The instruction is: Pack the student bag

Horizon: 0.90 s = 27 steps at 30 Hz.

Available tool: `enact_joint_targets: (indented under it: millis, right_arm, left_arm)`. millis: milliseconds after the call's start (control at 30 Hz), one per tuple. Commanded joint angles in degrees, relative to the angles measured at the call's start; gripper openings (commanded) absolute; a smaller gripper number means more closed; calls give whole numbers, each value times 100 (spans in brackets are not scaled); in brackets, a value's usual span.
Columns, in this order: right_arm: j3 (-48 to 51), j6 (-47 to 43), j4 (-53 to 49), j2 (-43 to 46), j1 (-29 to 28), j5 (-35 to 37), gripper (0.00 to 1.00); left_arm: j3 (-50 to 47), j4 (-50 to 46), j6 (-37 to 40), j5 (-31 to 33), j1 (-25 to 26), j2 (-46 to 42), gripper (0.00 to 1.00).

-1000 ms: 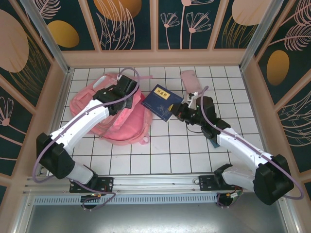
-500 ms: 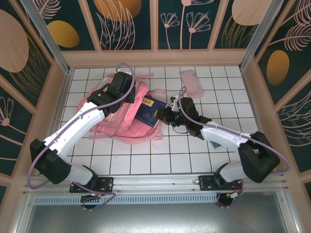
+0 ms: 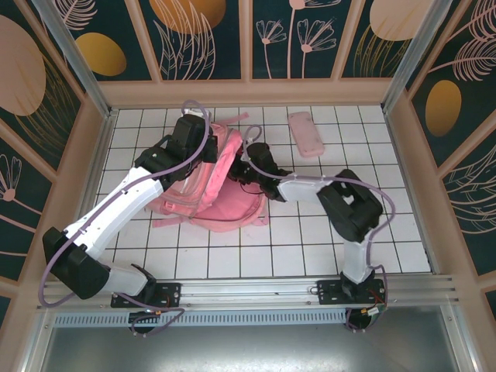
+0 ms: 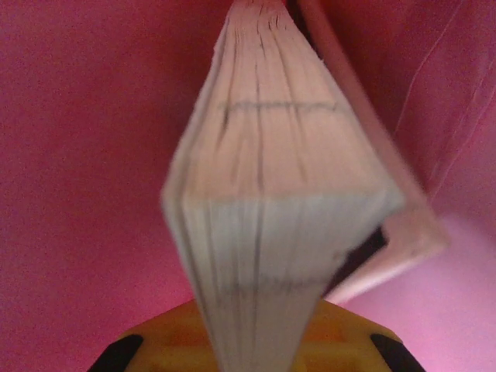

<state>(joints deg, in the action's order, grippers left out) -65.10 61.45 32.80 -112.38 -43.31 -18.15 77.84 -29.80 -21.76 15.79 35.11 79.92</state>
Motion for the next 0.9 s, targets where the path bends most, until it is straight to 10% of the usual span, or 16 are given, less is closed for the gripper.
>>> enact_joint_targets:
  millis: [0, 300, 867]
  right_arm:
    - [-465, 290, 972, -552, -54, 491, 6]
    - [-339, 517, 574, -346, -14, -21, 61]
    - [1224, -600, -2737, 2540, 492, 228, 61]
  left_arm:
    - [58, 796, -214, 117, 16, -277, 0]
    - [-51, 851, -266, 153, 21, -277, 0]
    - [-281, 1194, -465, -207, 13, -24, 2]
